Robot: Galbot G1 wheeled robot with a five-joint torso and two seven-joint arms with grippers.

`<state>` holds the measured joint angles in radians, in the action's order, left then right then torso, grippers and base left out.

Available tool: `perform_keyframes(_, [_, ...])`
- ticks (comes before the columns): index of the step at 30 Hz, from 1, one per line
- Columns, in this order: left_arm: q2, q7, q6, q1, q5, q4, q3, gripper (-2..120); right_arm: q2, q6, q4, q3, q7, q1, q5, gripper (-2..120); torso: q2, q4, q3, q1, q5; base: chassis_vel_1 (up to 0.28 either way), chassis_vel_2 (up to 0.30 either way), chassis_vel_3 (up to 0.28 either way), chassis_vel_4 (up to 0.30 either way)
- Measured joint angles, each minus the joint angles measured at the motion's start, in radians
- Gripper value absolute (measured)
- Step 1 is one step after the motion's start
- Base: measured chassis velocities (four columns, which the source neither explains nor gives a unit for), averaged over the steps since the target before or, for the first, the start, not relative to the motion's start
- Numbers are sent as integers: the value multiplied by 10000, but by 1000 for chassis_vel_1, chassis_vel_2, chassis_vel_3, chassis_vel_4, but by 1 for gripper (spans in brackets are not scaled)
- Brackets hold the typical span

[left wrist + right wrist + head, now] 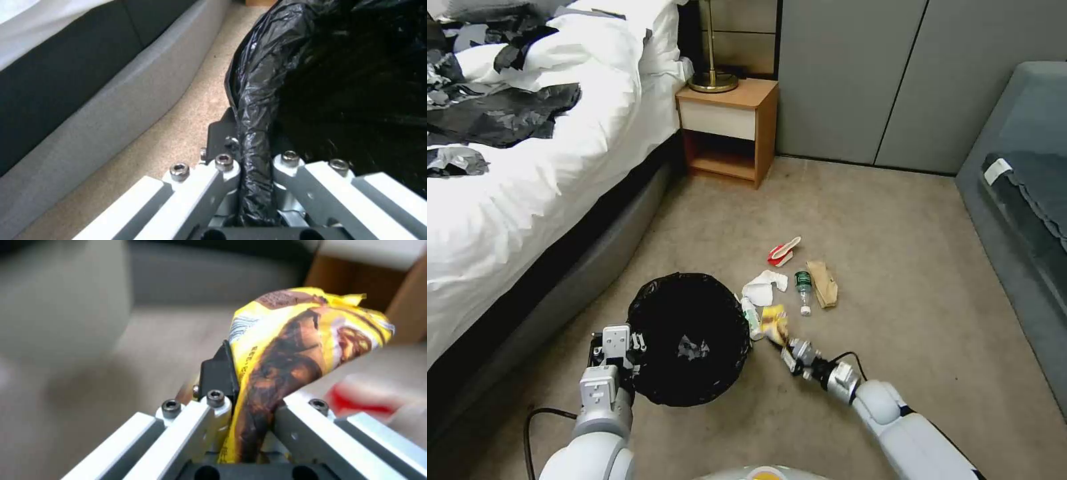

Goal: Pick up the trash bin, then pick up the garbage from the floor and place it into the trash bin.

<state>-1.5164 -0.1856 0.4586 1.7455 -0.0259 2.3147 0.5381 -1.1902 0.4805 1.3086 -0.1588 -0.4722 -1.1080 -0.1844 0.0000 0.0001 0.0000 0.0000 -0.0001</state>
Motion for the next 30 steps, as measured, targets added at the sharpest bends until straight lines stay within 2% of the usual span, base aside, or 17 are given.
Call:
perform_keyframes(1, [0,0,0,0,0,0,0,1,0,0,0,0,0,0,0,0,0,0,0,0,0,0,0,0,0])
perform_keyframes(3, [13,0,5,-5,5,-18,-17,1,106,-30,1019,-388,208,-279,-405,0,0,-1,0,0,3,0,0,0,0])
perform_keyframes(4, [23,0,12,-22,5,-37,-38,1,185,-46,1907,-659,384,-486,-716,0,0,-1,0,1,1,0,0,0,0])
perform_keyframes(5, [23,0,12,-22,5,-37,-38,1,185,-46,1907,-659,384,-486,-716,0,0,-1,0,1,1,0,0,0,0])
perform_keyframes(9, [58,-2,30,-70,8,-107,-88,1,321,-175,4450,-1027,899,-981,-1608,0,0,0,0,0,0,0,0,0,0])
perform_keyframes(10, [58,-2,30,-70,8,-107,-88,1,321,-175,4450,-1027,899,-981,-1608,0,0,0,0,0,0,0,0,0,0])
perform_keyframes(13, [49,-5,17,-66,-8,-187,-151,1,430,-377,6030,-748,1388,-1337,-1841,0,0,-2,-1,0,0,0,0,0,0])
perform_keyframes(15, [44,-4,12,-69,-14,-201,-167,1,430,-399,6140,-688,1440,-1357,-1821,0,0,-2,-1,0,2,0,0,0,0])
perform_keyframes(16, [23,-5,-1,-88,-48,-249,-239,1,430,-573,6697,-173,1768,-1388,-1586,0,0,-1,-1,0,-2,0,0,0,0])
perform_keyframes(18, [15,-5,-3,-103,-62,-257,-269,1,425,-653,6826,91,1901,-1371,-1464,0,0,0,-1,0,-2,0,0,0,0])
perform_keyframes(21, [10,-5,-8,-132,-84,-261,-316,1,420,-990,6847,1414,2532,-1163,-686,0,0,0,-1,0,1,0,0,0,0])
perform_keyframes(22, [10,-5,-8,-132,-84,-261,-316,1,420,-990,6847,1414,2532,-1163,-686,0,0,0,-1,0,1,0,0,0,0])
perform_keyframes(28, [16,-5,-8,-101,-84,-181,-322,1,599,-1239,6039,3323,2911,-675,8,0,0,0,0,0,0,0,0,0,0])
perform_keyframes(30, [9,-5,-8,-99,-86,-174,-329,1,594,-1258,5911,3540,2925,-618,89,0,0,0,0,0,0,0,0,0,0])
